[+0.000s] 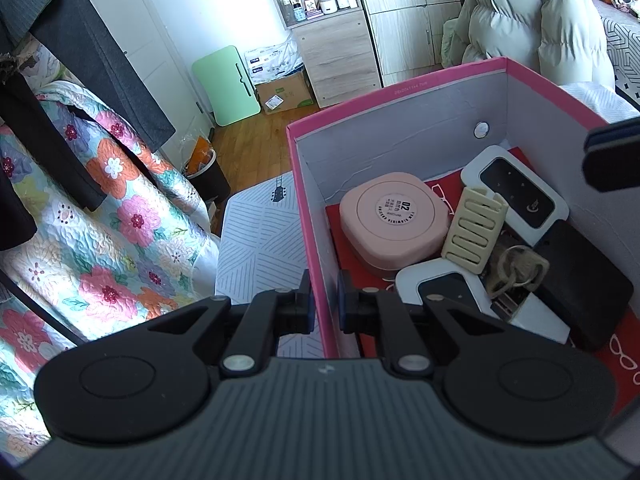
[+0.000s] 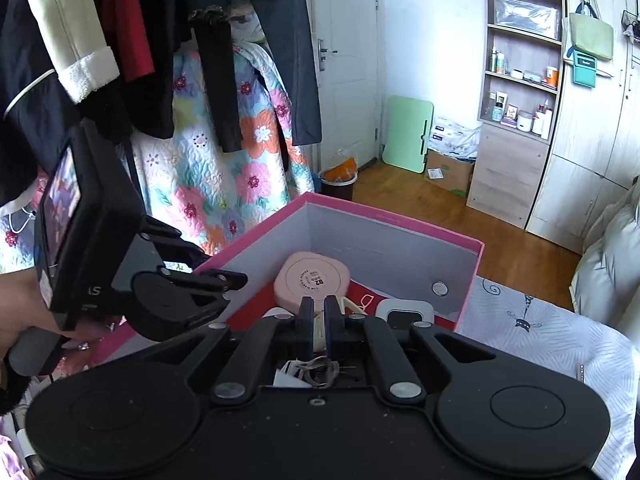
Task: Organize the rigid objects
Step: 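Carry the keys into the pink box and release them, then grasp the small gold-tipped battery with the right tool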
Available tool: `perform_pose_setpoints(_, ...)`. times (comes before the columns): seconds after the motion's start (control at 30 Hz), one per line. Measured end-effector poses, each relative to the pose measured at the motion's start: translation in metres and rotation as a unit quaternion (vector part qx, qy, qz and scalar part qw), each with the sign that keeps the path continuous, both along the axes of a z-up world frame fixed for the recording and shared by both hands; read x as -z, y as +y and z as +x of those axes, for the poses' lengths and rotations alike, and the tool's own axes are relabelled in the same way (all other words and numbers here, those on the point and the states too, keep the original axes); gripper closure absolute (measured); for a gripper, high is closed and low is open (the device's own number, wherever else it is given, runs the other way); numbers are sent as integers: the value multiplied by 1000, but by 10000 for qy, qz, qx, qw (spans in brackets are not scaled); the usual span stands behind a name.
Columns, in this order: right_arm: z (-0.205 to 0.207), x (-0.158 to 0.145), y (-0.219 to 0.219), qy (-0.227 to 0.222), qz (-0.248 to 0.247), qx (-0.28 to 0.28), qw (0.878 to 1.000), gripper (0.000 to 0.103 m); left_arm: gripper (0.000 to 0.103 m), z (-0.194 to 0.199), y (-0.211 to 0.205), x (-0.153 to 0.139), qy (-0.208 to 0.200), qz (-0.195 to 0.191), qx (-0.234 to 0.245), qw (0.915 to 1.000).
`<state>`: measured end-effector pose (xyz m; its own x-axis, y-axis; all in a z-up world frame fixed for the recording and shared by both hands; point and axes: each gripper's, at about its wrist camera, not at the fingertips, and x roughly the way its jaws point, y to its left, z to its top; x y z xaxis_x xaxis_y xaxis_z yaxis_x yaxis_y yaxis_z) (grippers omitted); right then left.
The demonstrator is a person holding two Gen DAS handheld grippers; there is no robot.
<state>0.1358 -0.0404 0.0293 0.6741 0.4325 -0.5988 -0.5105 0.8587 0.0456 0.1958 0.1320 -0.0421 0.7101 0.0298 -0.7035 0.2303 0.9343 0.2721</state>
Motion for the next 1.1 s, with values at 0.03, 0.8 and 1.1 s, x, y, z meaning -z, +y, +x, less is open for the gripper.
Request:
perform_pose_setpoints(0.03, -3, -1, -3, -25, -16, 33, 10000, 95, 94, 0, 0, 0, 0, -4, 1, 10000)
perform_pose_setpoints(0.8, -26, 59, -137, 1045, -84, 1928, 9756, 77, 93, 25, 13, -11, 1164, -527, -20, 9918)
perform_pose_setpoints(1.1, -18, 83, -145, 855, 35, 1769, 9805, 76, 93, 29, 10, -11, 1175, -761, -396, 9894)
